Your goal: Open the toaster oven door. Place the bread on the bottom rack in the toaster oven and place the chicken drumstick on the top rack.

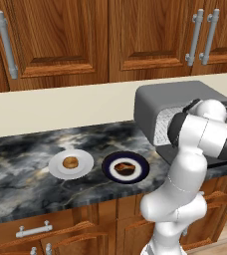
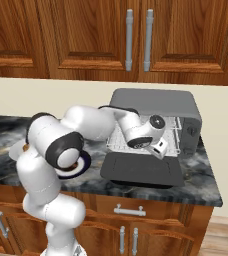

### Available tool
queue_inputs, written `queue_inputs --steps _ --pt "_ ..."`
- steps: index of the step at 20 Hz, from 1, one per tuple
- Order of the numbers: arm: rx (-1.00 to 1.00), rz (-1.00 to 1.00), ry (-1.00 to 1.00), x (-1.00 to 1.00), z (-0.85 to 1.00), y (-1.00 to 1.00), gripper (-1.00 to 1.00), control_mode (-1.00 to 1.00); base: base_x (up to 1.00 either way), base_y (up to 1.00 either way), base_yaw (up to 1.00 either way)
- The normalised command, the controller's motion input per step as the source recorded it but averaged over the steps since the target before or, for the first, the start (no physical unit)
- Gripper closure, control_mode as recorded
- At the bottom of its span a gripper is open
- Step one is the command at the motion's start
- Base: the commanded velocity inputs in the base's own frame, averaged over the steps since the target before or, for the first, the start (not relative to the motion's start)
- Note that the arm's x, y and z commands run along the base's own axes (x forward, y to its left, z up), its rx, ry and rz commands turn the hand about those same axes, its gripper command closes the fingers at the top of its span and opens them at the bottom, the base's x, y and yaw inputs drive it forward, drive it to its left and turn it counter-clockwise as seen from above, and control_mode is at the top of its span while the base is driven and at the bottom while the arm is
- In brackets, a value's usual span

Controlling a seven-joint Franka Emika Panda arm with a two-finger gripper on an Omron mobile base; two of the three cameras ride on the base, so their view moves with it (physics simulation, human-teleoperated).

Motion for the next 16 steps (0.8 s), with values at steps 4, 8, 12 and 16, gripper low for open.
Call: queue_inputs --steps 4,8,12,16 --pt "-0.23 0.01 0.04 -0.44 -0.55 0.07 -1.00 -1.00 0.00 0.00 0.00" --pt "-0.21 0.02 0.06 -0.47 -0.59 0.06 -1.00 -1.00 0.00 0.00 0.00" --pt "-0.17 0.06 0.15 -0.51 -0.59 0.01 -1.00 -1.00 0.00 0.00 0.00" --pt "-0.14 0.09 0.28 -0.49 -0.57 0.00 -1.00 -1.00 0.00 0.00 0.00"
